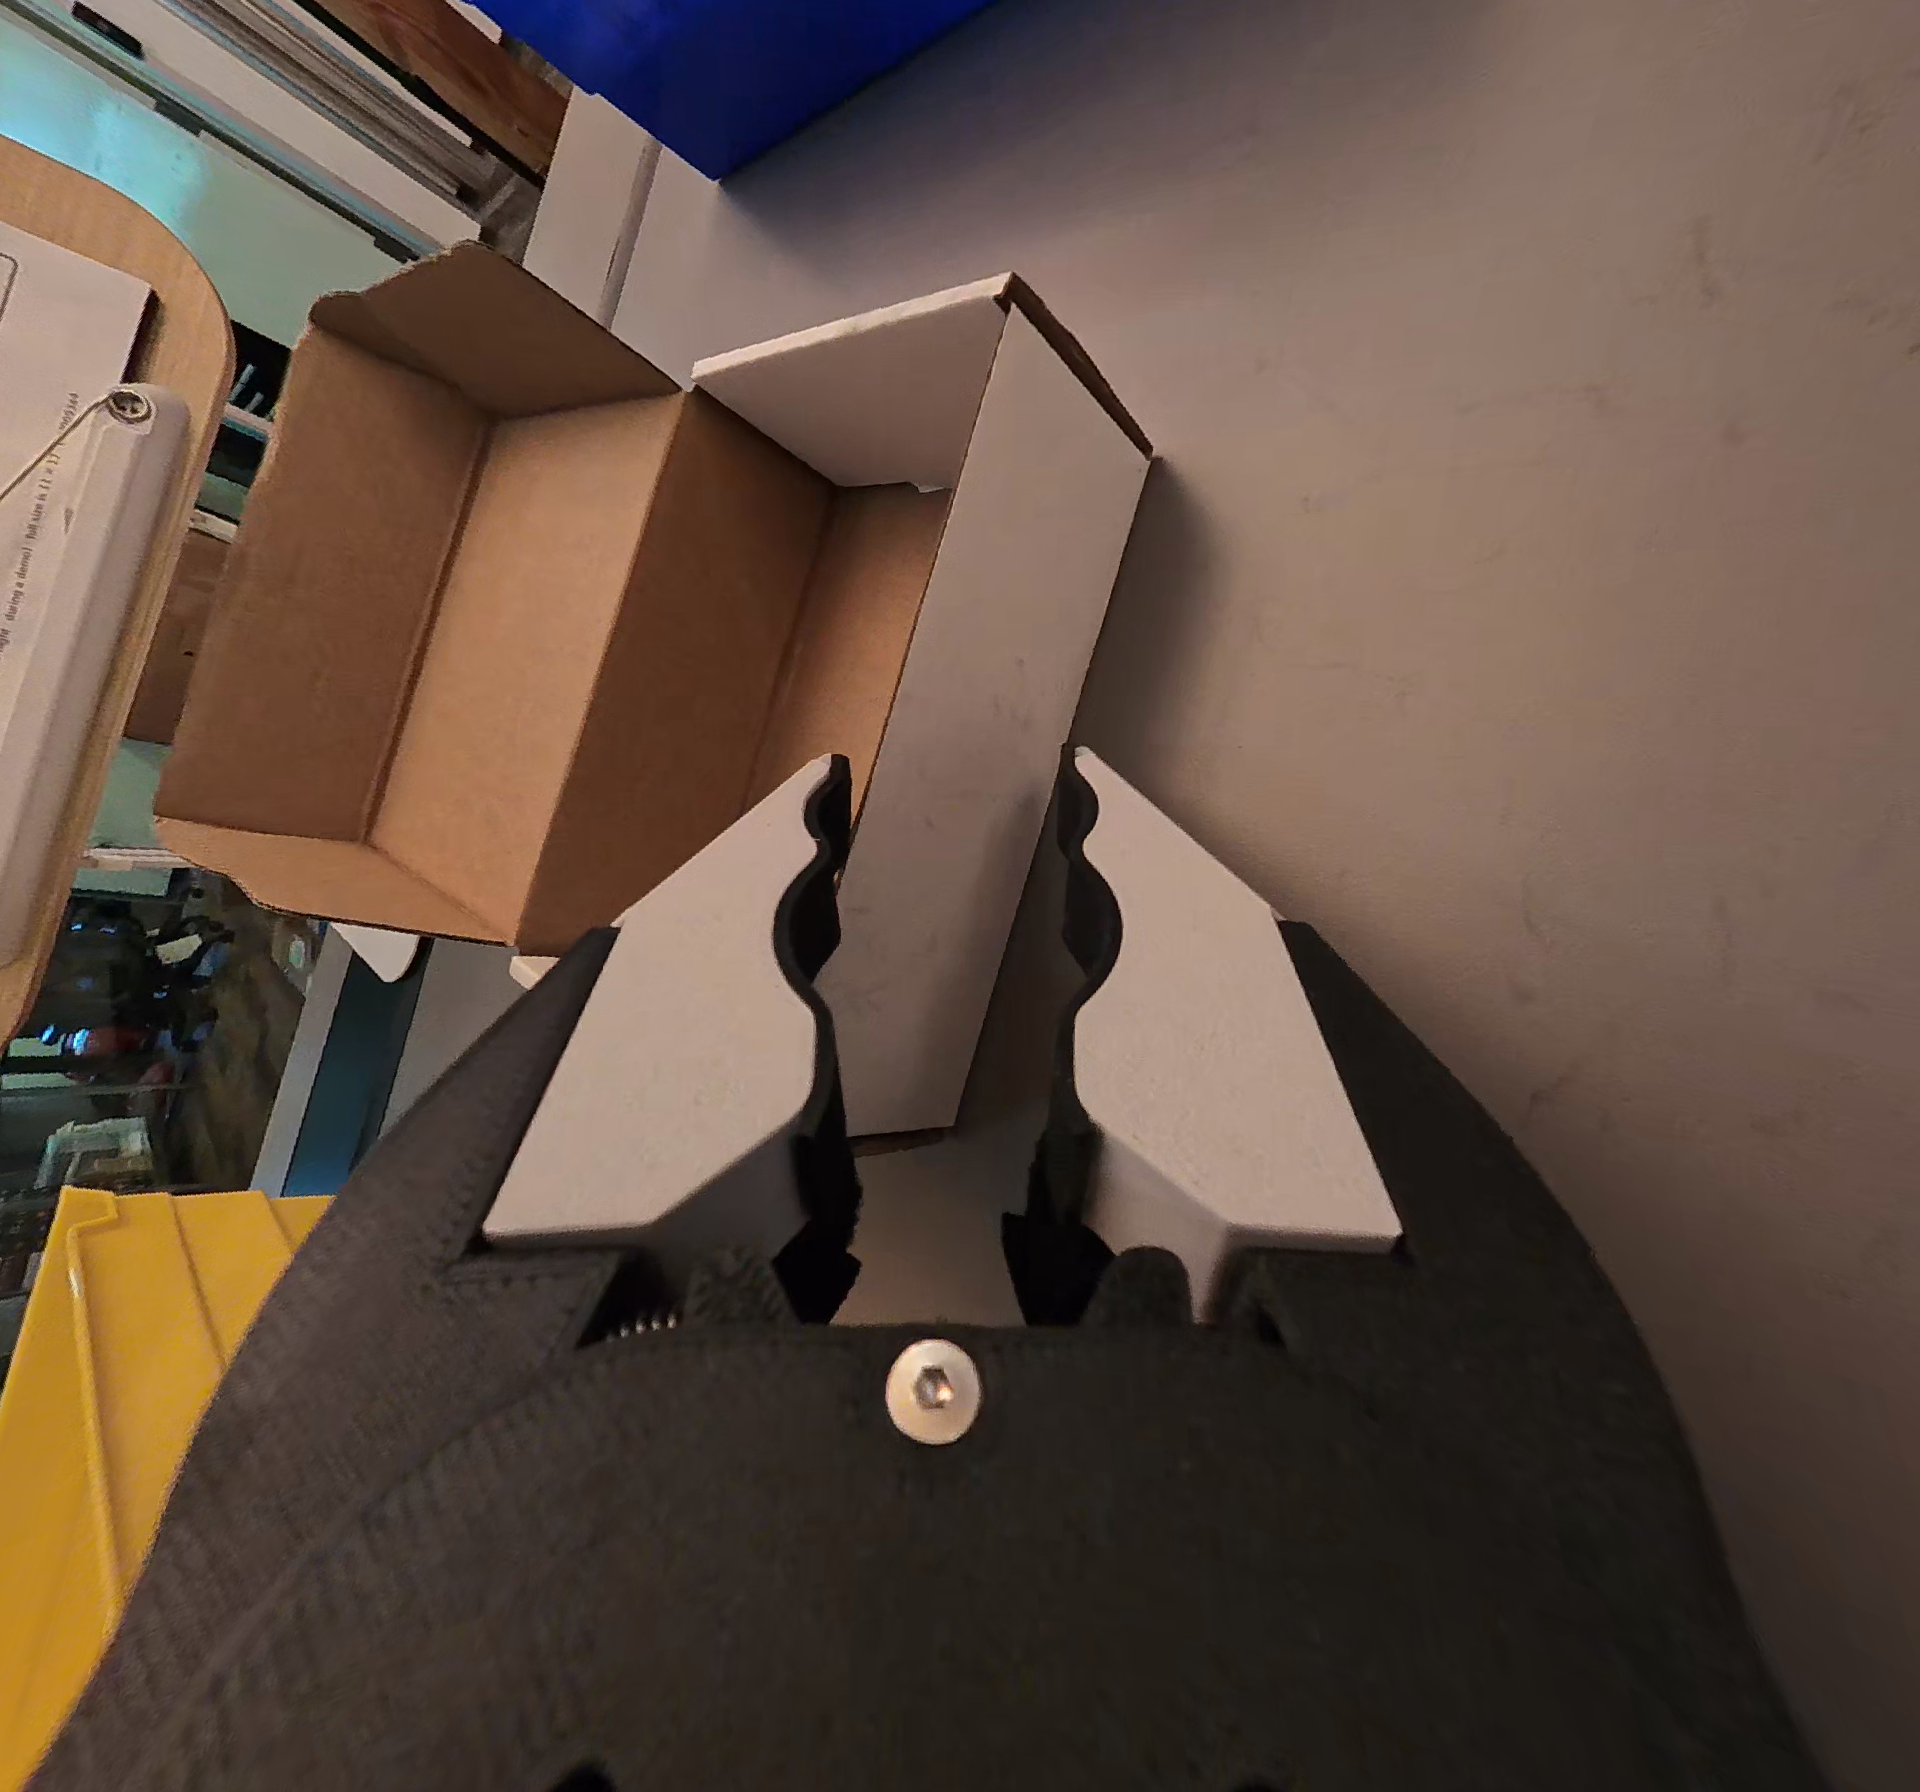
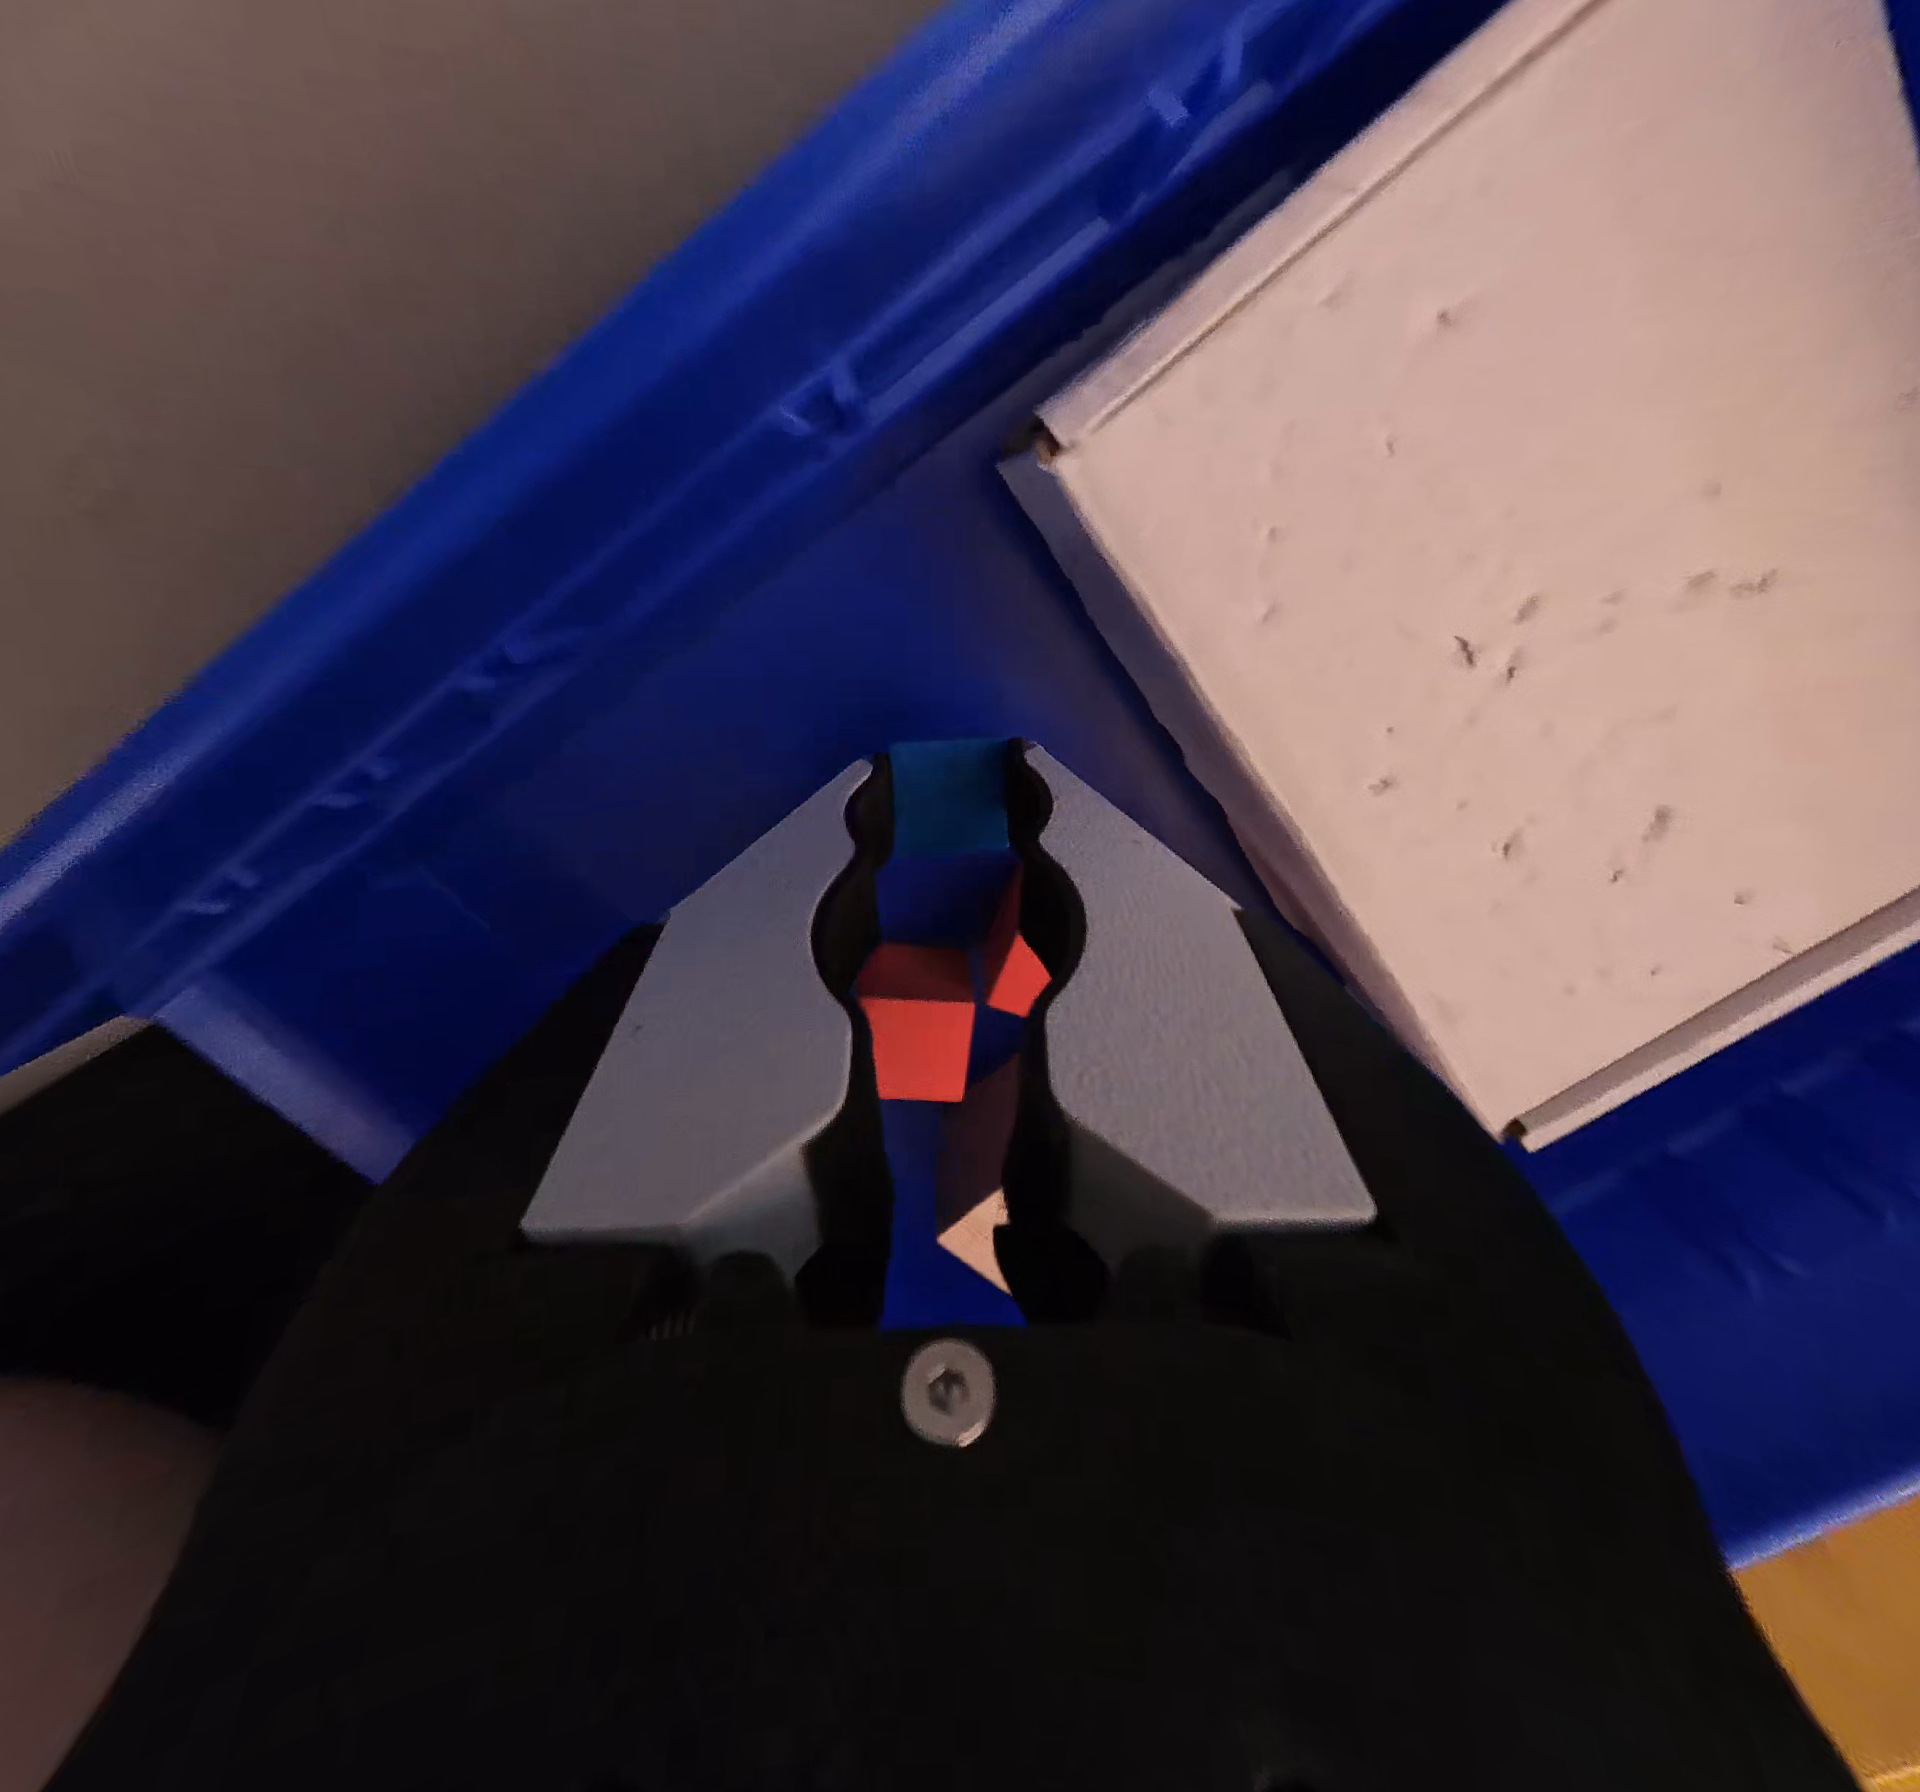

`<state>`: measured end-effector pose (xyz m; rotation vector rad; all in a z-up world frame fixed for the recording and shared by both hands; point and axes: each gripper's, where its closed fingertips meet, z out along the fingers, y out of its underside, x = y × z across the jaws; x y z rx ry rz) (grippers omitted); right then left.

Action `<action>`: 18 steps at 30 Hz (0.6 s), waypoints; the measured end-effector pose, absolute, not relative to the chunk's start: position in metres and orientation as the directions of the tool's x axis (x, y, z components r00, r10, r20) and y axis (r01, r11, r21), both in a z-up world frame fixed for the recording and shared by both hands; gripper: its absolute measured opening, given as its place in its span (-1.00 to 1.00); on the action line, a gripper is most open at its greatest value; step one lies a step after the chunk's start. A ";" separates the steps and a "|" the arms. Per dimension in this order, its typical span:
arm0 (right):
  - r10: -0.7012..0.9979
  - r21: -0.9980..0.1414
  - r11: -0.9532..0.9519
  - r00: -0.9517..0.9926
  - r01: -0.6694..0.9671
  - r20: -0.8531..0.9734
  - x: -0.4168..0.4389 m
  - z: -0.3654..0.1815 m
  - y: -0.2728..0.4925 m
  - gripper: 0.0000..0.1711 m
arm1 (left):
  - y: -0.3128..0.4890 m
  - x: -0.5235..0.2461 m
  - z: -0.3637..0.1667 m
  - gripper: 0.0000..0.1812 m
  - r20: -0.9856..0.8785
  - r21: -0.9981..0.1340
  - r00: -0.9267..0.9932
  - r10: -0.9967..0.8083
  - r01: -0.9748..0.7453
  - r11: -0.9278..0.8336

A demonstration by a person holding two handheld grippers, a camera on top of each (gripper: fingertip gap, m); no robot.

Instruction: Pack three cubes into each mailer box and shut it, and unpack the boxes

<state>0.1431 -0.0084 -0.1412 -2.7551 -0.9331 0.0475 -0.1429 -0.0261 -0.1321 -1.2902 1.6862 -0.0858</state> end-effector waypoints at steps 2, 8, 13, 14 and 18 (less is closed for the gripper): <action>0.595 -0.218 -0.781 0.804 0.585 0.025 0.145 -0.146 -0.010 -0.74 | -0.027 -0.143 -0.132 -0.58 -0.628 -0.575 0.040 -0.777 -0.696 0.430; 0.577 -0.239 -0.791 0.817 0.563 0.013 0.145 -0.144 -0.009 -0.60 | -0.029 -0.141 -0.124 -0.52 -0.595 -0.628 0.071 -0.801 -0.662 0.408; 0.545 -0.414 -0.729 0.828 0.544 0.128 0.135 -0.082 0.002 -0.53 | -0.046 -0.138 -0.070 -0.39 -0.450 -0.831 0.159 -0.879 -0.434 0.348; 0.530 -0.494 -0.680 0.829 0.541 0.179 0.126 -0.059 0.013 -0.52 | -0.044 -0.141 -0.056 -0.37 -0.417 -0.865 0.187 -0.890 -0.381 0.325; 0.432 -0.872 -0.376 0.891 0.315 0.136 0.049 0.041 0.064 -0.37 | 0.005 -0.163 -0.003 -0.42 -0.259 -0.957 0.387 -0.885 -0.228 0.180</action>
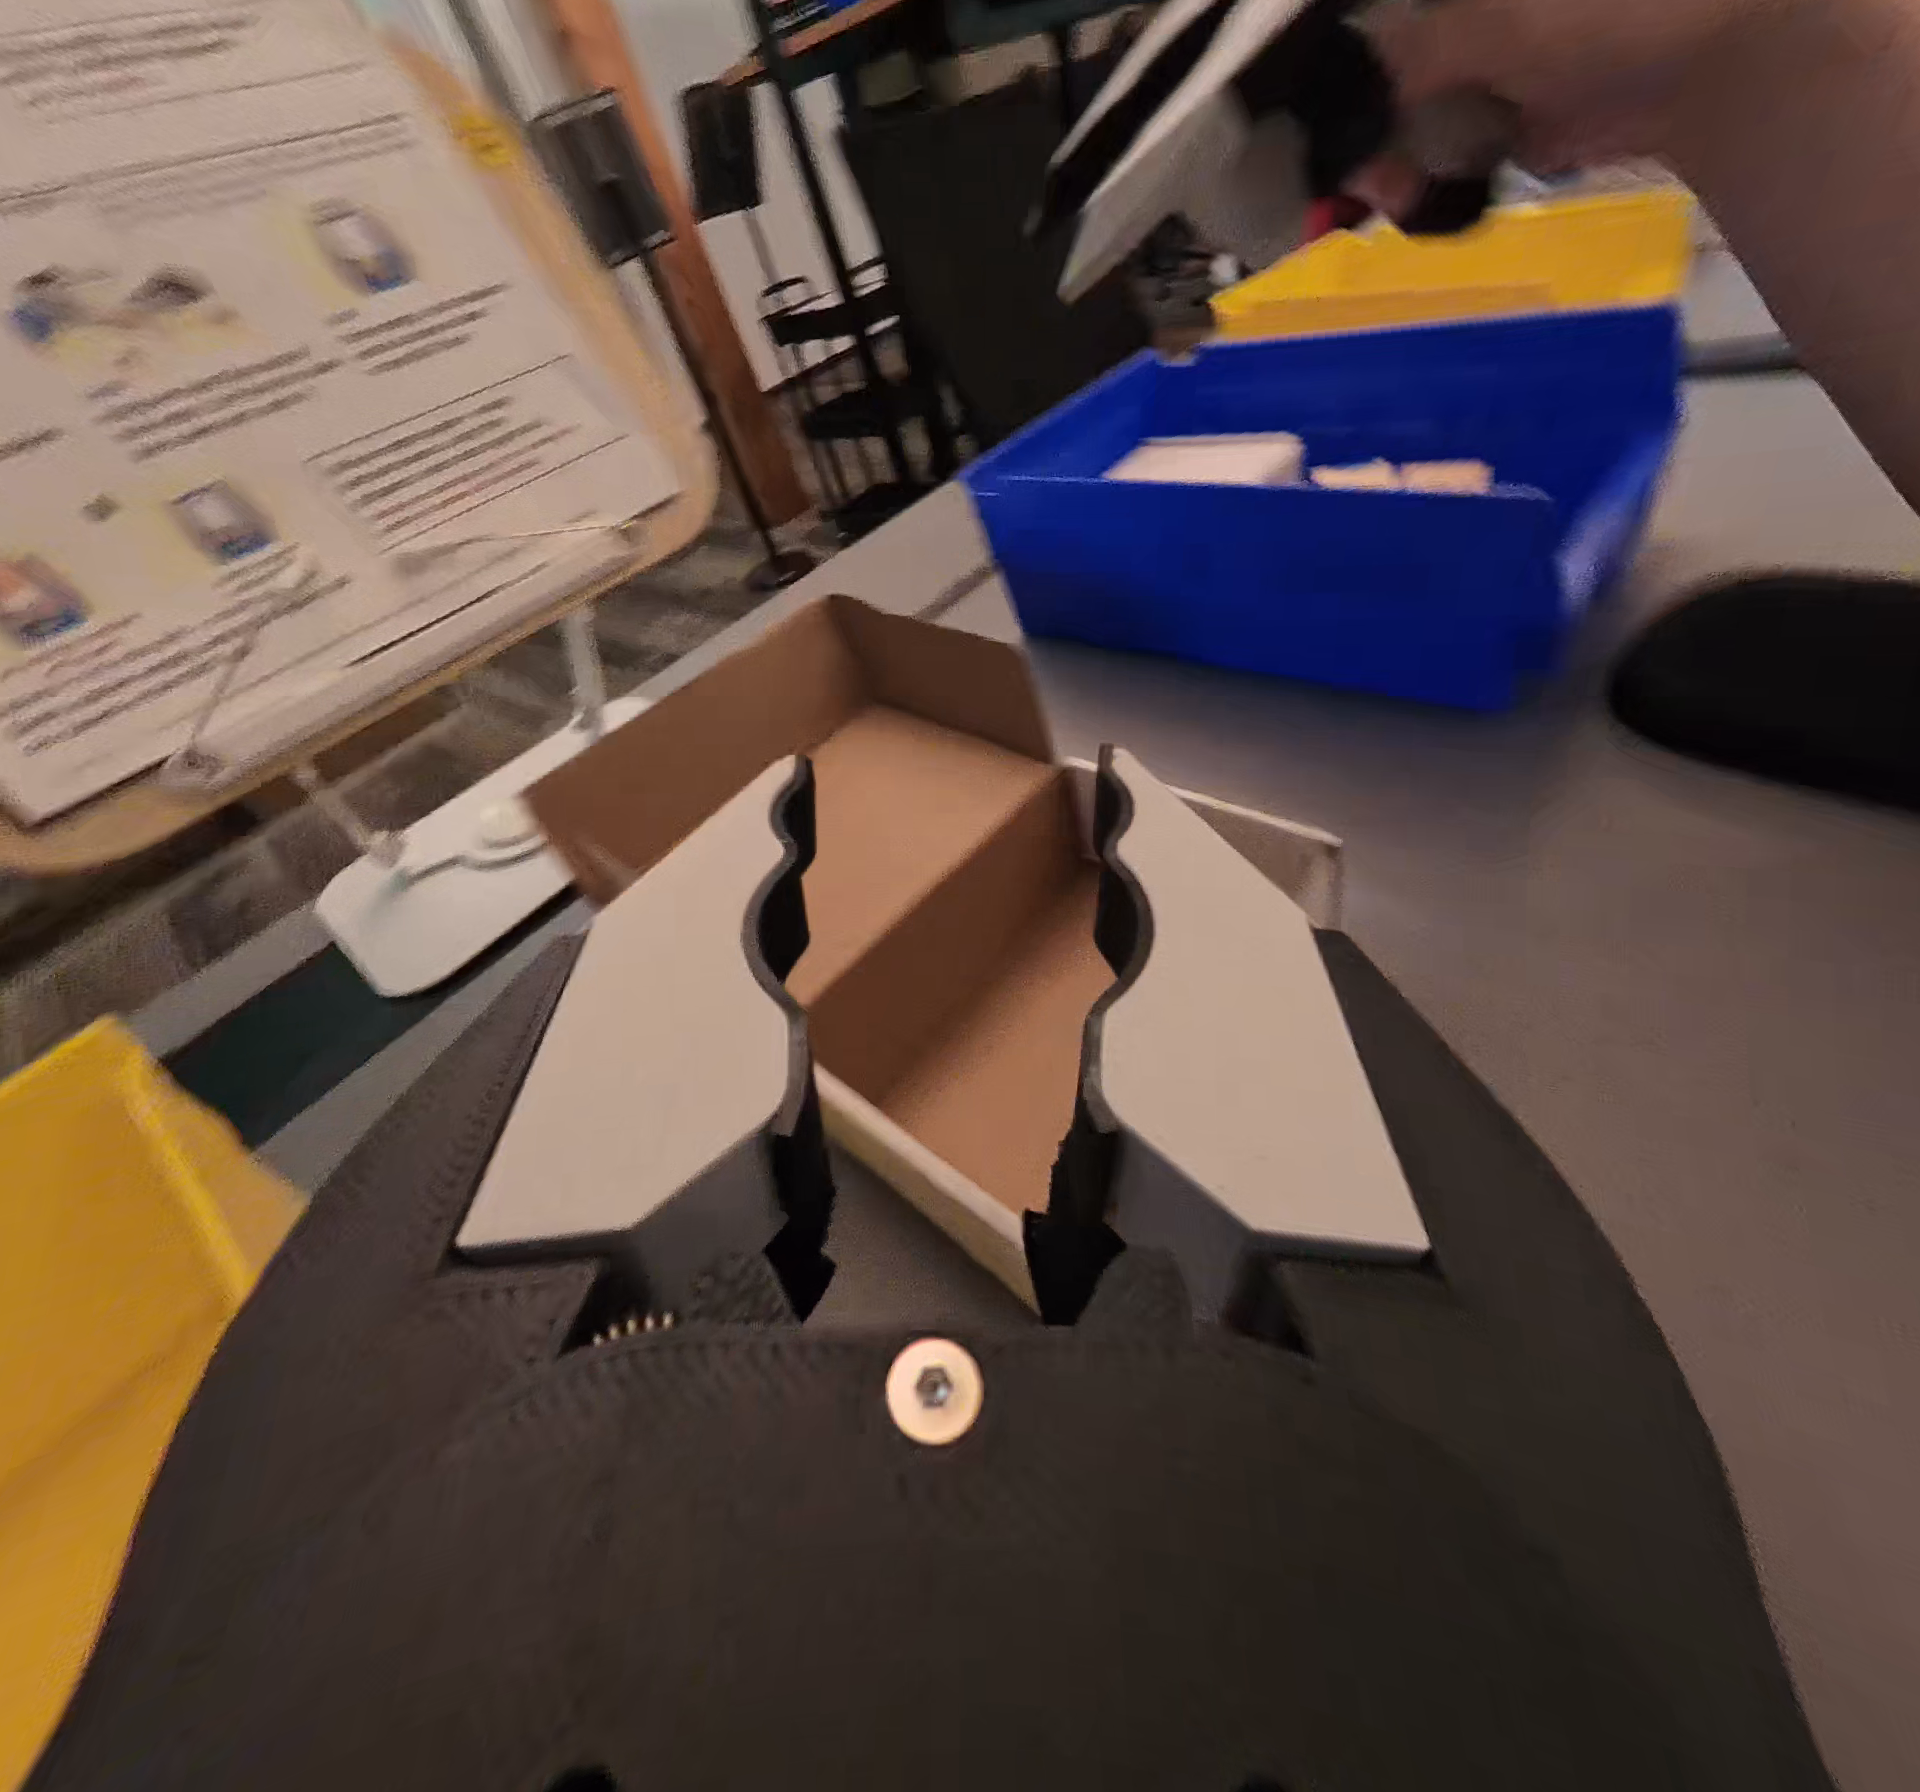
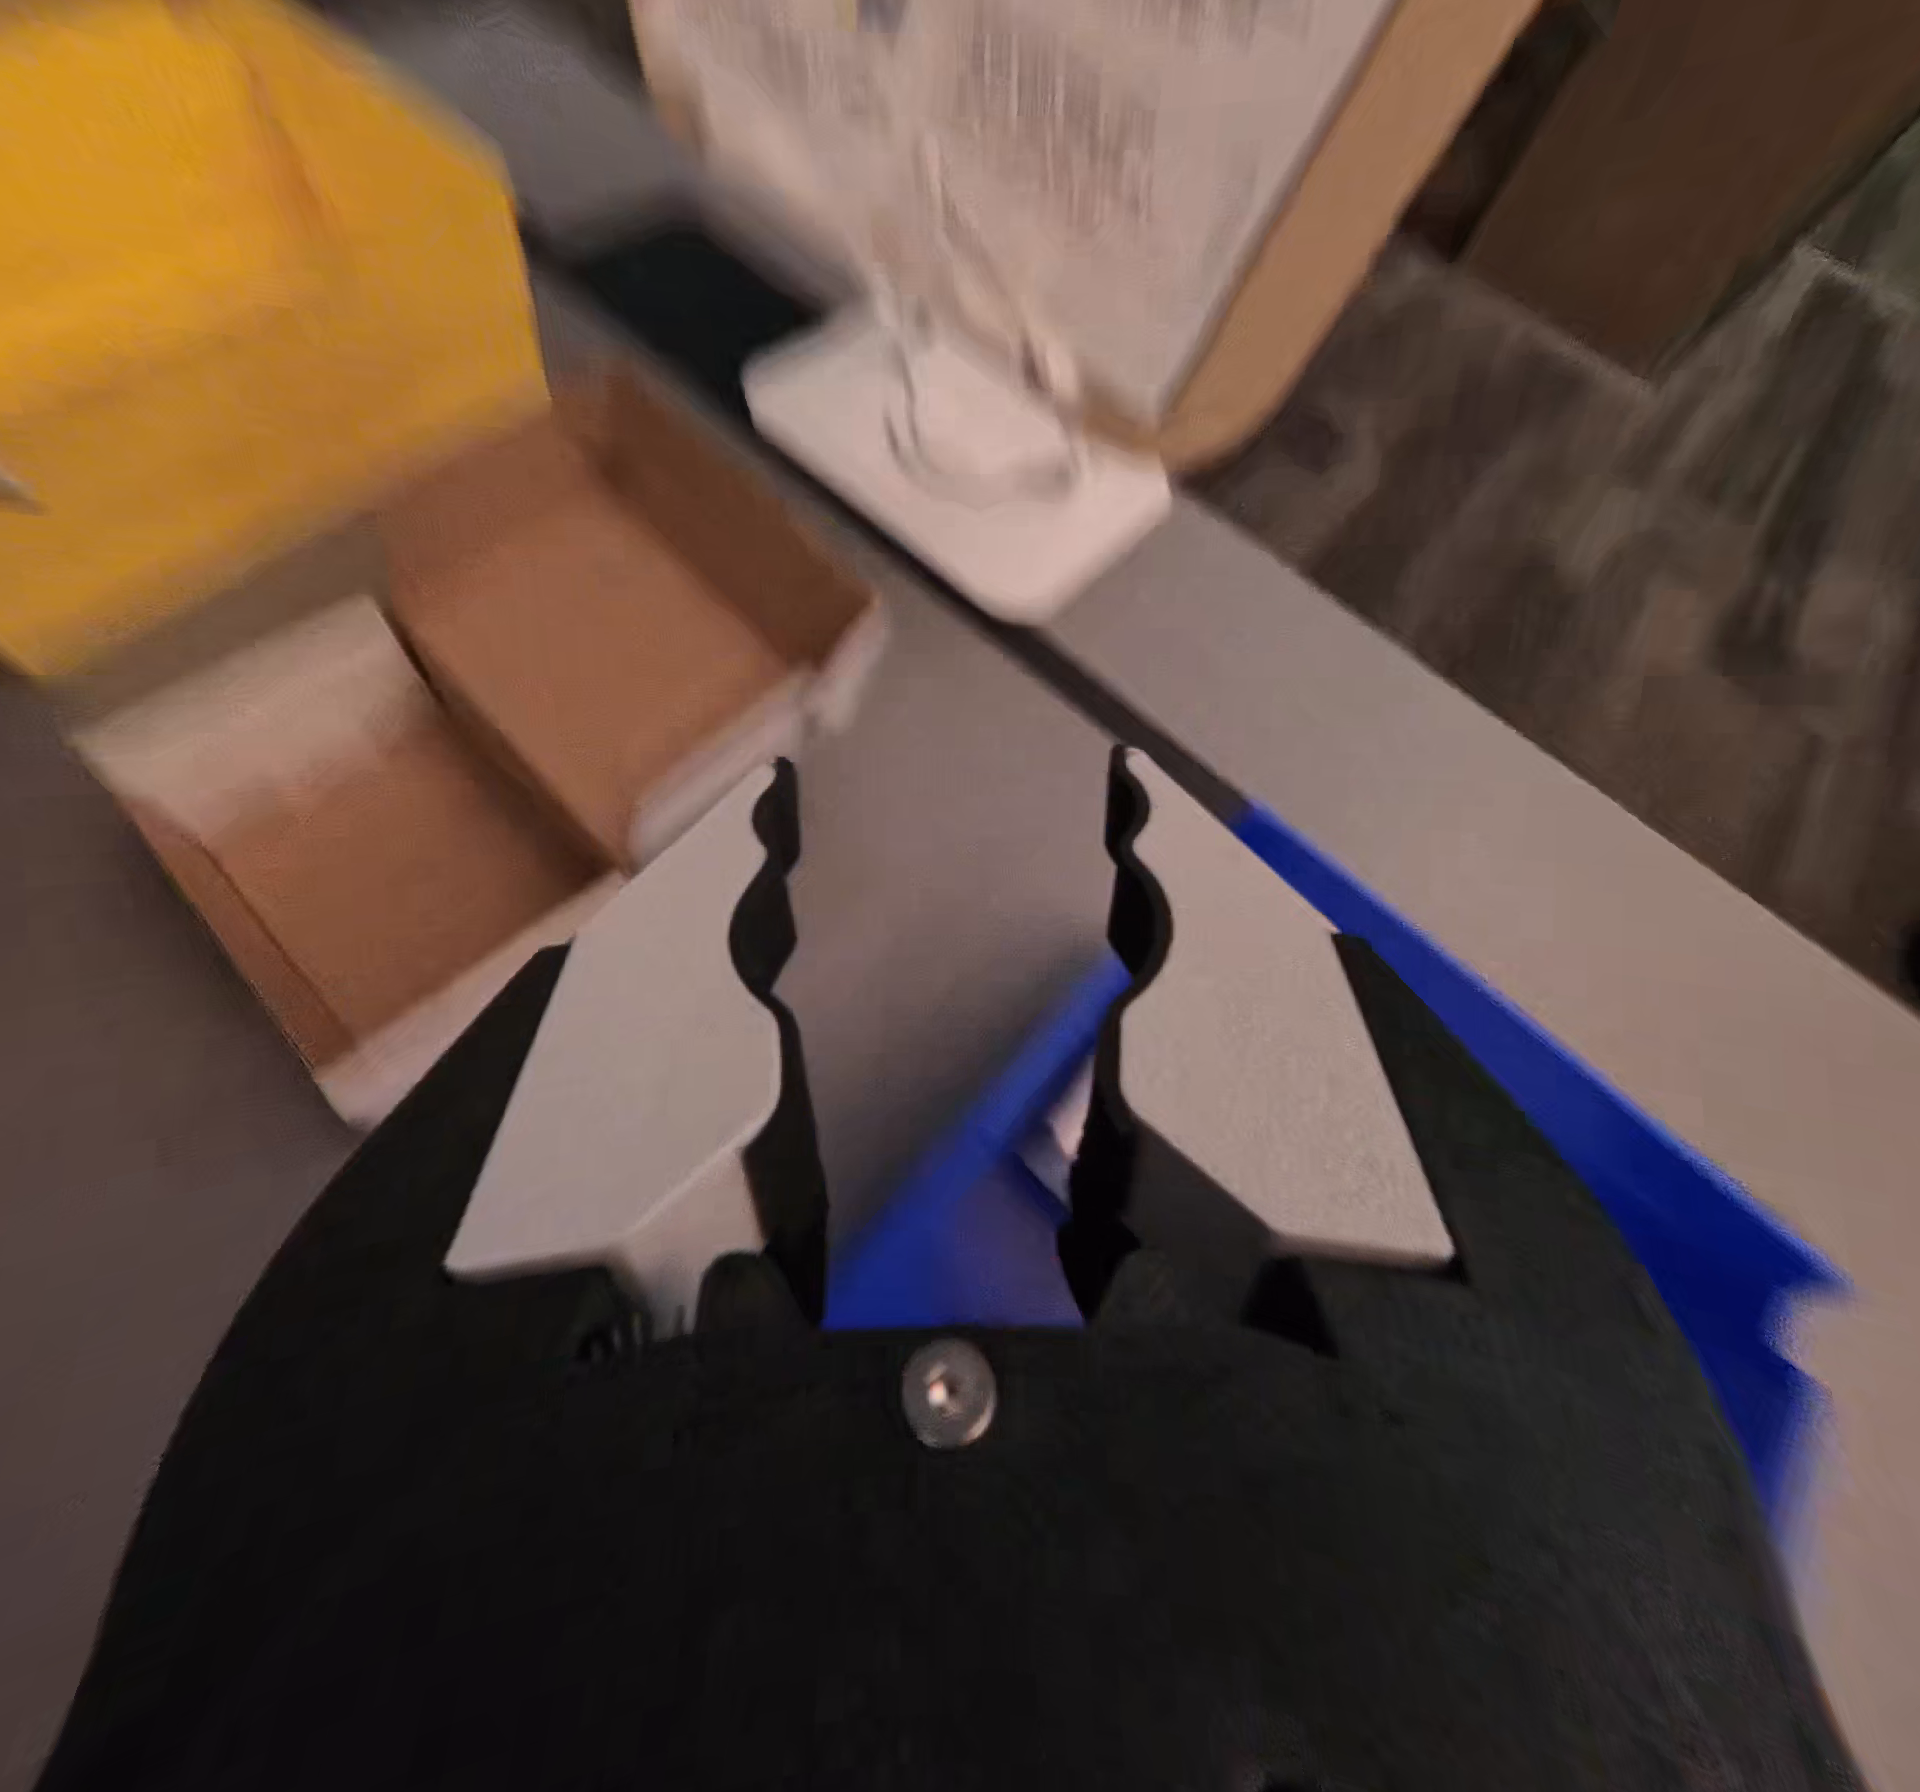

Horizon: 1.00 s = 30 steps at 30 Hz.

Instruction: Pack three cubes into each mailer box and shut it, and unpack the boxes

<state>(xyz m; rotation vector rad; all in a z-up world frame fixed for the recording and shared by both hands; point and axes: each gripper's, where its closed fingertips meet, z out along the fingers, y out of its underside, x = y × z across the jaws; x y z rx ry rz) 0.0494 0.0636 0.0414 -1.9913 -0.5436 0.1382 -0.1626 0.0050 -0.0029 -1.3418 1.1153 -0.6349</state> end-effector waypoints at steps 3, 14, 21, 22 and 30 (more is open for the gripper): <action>0.380 -0.930 -0.368 0.913 0.003 -0.147 -0.002 0.049 0.085 -0.28 | 0.060 -0.178 0.012 -0.44 -0.073 -0.980 0.530 -0.845 -0.196 -0.038; 0.335 -0.763 -0.644 0.877 -0.053 -0.343 -0.045 -0.065 0.111 -0.38 | 0.129 -0.159 -0.053 -0.44 0.311 -0.806 0.634 -0.708 -0.219 -0.550; 0.385 -0.759 -0.651 0.861 -0.002 -0.332 -0.053 -0.056 0.100 -0.47 | 0.115 -0.151 -0.067 -0.48 0.306 -0.807 0.593 -0.745 -0.254 -0.533; 0.395 -0.768 -0.640 0.861 0.009 -0.319 -0.054 -0.052 0.098 -0.48 | 0.113 -0.151 -0.065 -0.48 0.293 -0.816 0.590 -0.752 -0.256 -0.519; 0.463 -0.846 -0.514 0.876 0.143 -0.134 -0.065 -0.044 0.069 -0.48 | 0.079 -0.160 -0.060 -0.40 0.065 -0.880 0.547 -0.835 -0.363 -0.306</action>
